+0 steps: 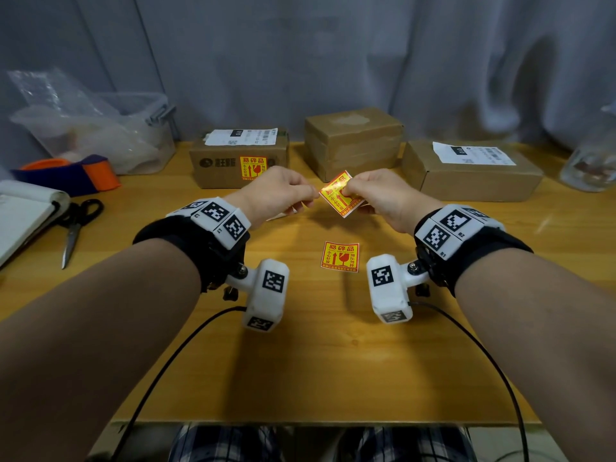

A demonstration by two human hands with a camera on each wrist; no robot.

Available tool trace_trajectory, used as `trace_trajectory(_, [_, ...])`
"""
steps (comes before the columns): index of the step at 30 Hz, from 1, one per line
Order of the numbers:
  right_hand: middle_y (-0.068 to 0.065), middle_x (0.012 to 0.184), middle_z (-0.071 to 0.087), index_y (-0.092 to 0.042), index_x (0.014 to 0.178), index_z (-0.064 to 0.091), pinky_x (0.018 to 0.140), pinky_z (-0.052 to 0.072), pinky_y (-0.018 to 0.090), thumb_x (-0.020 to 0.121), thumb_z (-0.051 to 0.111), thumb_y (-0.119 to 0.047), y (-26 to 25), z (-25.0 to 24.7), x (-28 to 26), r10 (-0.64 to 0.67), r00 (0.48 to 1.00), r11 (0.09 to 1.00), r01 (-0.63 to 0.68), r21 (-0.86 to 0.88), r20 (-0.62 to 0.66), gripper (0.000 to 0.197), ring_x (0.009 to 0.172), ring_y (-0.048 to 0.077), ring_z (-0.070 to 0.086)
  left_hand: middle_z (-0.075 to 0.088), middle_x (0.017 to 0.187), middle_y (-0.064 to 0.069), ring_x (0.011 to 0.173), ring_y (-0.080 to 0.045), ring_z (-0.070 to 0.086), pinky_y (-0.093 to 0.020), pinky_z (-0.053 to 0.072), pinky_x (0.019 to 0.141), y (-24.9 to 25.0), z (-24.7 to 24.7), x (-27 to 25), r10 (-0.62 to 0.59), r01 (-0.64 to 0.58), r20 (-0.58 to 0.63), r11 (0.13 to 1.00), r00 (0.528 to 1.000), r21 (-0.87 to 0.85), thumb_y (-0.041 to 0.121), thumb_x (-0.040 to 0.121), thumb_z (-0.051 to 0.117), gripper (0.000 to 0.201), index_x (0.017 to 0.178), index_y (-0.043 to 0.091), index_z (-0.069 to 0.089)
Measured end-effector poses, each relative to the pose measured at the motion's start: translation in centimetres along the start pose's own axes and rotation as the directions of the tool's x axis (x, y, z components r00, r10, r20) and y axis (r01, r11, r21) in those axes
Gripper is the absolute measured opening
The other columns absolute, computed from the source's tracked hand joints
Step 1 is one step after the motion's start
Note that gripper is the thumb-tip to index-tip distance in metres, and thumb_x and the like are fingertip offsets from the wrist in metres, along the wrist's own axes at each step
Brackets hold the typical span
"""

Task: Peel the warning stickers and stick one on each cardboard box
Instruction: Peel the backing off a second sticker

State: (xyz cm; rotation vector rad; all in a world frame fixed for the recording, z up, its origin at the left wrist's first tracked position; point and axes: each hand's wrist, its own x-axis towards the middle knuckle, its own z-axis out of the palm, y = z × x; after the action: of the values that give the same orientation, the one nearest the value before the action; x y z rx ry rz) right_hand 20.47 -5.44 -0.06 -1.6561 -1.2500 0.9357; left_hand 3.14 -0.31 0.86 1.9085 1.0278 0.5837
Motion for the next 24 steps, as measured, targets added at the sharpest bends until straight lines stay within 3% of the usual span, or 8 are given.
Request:
trace_trajectory(4, [0.011,0.085,0.066,-0.009,0.080,0.067,0.080,0.043,0.031,0.084,0.058,-0.013,-0.14,-0.06,-0.15,0.001,1.000,1.000,-0.001,0.002,0.011,0.011,0.084,0.020,0.057,0.062,0.074,-0.001,0.065,-0.009,0.053,-0.023,0.045,0.063,0.04,0.07,-0.05,0.004,-0.004,0.000,1.000,1.000,0.000,0.013,0.089,0.056,0.018,0.097,0.000,0.066])
trace_trajectory(9, [0.013,0.090,0.066,0.003,0.097,0.068,0.082,0.043,0.031,0.085,0.058,-0.013,-0.28,0.04,-0.24,0.003,1.000,1.000,-0.003,-0.009,0.000,0.022,0.085,0.020,0.057,0.061,0.072,0.000,0.063,-0.008,0.052,-0.020,0.045,0.060,0.23,0.25,-0.13,0.007,-0.007,-0.002,1.000,1.000,-0.002,0.012,0.090,0.055,0.014,0.094,0.004,0.066])
trace_trajectory(18, [0.013,0.090,0.066,0.004,0.099,0.068,0.081,0.042,0.031,0.084,0.058,-0.014,-0.32,0.19,-0.26,0.012,1.000,1.000,-0.012,-0.018,-0.003,0.025,0.085,0.020,0.056,0.060,0.072,0.000,0.061,-0.007,0.053,-0.020,0.044,0.060,0.23,0.15,-0.31,0.017,-0.017,0.017,0.999,1.000,-0.036,0.012,0.089,0.057,0.007,0.085,0.012,0.062])
trace_trajectory(24, [0.013,0.089,0.066,-0.005,0.086,0.068,0.082,0.042,0.032,0.084,0.059,-0.015,-0.21,0.12,-0.30,0.010,1.000,1.000,-0.009,-0.025,0.008,0.014,0.085,0.020,0.056,0.062,0.073,0.000,0.062,-0.007,0.052,-0.020,0.042,0.058,0.18,0.12,-0.29,-0.008,0.009,0.013,0.999,1.000,-0.049,0.013,0.090,0.056,0.010,0.087,0.010,0.065])
